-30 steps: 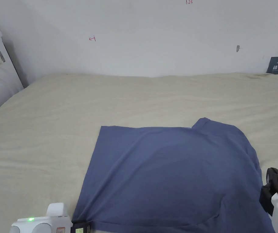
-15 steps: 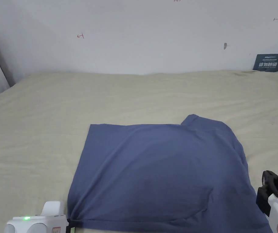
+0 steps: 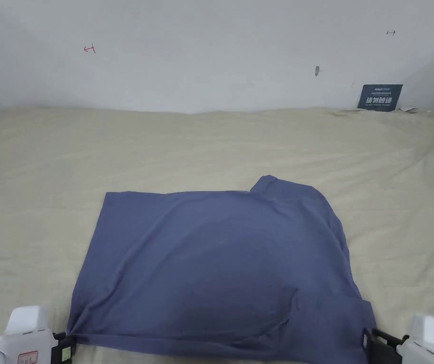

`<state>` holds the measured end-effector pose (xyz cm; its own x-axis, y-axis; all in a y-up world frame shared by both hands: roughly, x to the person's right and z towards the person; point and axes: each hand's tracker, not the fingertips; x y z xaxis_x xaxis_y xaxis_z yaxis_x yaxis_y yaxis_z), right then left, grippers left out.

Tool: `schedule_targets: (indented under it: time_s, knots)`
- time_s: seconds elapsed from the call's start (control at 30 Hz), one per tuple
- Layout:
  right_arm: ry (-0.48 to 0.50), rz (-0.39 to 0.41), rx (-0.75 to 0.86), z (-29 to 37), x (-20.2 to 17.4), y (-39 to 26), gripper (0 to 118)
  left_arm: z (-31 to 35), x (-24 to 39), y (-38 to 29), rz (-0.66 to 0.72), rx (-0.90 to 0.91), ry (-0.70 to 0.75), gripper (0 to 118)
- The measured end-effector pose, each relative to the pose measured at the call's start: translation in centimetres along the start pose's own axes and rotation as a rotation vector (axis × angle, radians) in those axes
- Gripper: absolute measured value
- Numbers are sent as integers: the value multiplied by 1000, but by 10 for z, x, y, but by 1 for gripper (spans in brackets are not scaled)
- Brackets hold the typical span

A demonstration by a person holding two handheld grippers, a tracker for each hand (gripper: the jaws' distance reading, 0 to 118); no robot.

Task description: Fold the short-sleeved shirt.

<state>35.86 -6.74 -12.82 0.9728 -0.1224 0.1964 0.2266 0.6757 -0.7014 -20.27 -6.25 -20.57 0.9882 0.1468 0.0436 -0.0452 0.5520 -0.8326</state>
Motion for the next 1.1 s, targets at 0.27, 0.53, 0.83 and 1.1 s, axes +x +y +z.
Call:
schedule_targets:
  time_s: [0.27, 0.53, 0.83, 1.1]
  knots:
    - [-31, 18, -109, -35, -1, -24, 87, 6, 2, 9, -6, 9, -7, 3]
    - [-11, 83, -152, -50, -15, -28, 33, 1, -3, 13, 16, -4, -18, 3]
    - [28, 93, -63, -21, -19, -11, 6, 1, -6, 13, 37, -7, -30, 3]
    - [59, 76, 22, -6, -27, 41, 6, -1, -9, 31, 57, 9, -28, 3]
